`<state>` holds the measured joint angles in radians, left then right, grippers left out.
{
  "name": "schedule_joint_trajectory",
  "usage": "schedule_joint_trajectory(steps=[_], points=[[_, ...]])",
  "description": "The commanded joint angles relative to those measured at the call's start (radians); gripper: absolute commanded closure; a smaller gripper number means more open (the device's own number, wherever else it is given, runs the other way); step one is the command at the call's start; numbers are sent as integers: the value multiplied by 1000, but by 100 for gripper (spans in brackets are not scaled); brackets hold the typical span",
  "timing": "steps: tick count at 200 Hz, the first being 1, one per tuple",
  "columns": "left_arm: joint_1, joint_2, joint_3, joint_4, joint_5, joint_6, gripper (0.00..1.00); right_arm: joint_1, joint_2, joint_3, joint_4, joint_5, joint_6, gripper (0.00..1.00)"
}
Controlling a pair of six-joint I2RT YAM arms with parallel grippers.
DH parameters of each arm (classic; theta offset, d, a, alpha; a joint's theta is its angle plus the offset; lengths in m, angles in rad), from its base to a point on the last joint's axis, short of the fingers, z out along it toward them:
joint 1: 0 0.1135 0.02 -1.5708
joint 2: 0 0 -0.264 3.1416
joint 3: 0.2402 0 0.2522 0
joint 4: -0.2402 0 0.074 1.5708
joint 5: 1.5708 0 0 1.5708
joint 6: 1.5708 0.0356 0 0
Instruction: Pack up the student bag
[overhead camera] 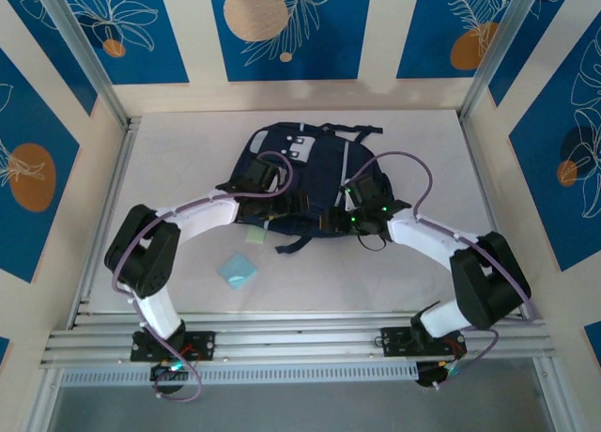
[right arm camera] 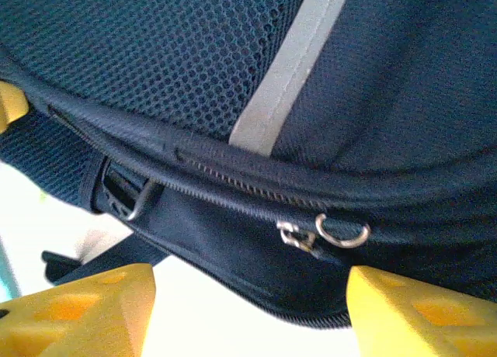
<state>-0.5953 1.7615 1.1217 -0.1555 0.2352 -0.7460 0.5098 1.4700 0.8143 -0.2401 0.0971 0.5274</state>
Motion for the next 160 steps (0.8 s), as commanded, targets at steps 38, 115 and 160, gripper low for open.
schedule_joint_trajectory(steps=[38,115,160], points=[[54,65,-19,133,55,-56,21,10,131,-44,206,145,-49,31],[78,33,-68,154,96,-50,25,35,276,104,180,305,-172,70],[98,41,-61,170,113,-50,25,35,241,99,165,323,-151,100]])
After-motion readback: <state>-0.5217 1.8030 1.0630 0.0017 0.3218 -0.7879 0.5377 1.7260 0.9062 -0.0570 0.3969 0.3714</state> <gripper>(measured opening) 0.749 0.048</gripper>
